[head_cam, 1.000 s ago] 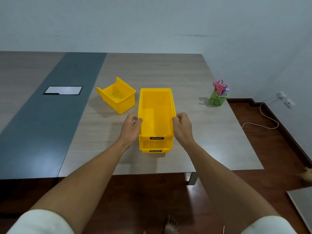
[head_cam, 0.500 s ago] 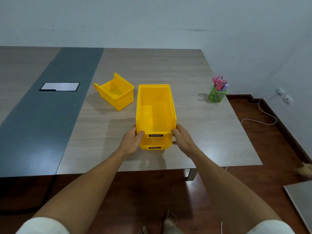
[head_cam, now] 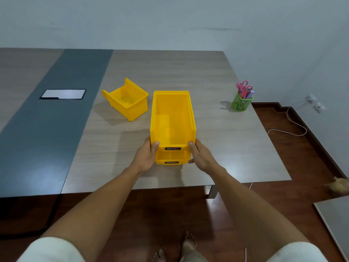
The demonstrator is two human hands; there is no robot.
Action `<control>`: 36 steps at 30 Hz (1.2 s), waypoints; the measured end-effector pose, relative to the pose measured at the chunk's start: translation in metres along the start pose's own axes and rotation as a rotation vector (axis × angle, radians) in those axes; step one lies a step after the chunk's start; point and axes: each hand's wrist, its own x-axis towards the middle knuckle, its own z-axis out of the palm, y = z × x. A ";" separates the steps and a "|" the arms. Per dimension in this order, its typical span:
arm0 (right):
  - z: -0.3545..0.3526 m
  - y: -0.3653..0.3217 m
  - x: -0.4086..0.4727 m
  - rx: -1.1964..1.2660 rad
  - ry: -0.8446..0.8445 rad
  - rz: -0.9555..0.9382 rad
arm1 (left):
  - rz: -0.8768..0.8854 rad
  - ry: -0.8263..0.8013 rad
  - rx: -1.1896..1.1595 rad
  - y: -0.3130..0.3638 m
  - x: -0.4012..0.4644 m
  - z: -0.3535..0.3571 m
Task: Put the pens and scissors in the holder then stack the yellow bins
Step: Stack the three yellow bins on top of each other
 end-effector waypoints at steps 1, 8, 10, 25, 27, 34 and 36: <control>0.002 0.000 0.000 0.000 0.001 0.002 | -0.004 0.003 0.003 -0.001 0.000 0.000; 0.004 -0.003 -0.001 0.102 0.017 0.044 | -0.043 -0.025 -0.003 0.001 0.009 -0.003; 0.006 -0.001 -0.002 0.112 0.007 0.043 | -0.041 -0.030 -0.006 -0.002 0.009 -0.004; 0.008 -0.013 0.021 0.166 0.048 0.045 | -0.053 0.030 -0.003 -0.002 0.035 -0.004; 0.006 -0.016 0.030 0.164 0.040 0.050 | -0.052 0.053 -0.004 -0.002 0.044 -0.004; -0.002 -0.024 0.075 0.096 0.066 0.035 | -0.068 0.076 0.005 0.001 0.088 -0.011; -0.006 -0.027 0.090 0.073 0.067 0.018 | -0.084 0.087 0.007 0.006 0.103 -0.012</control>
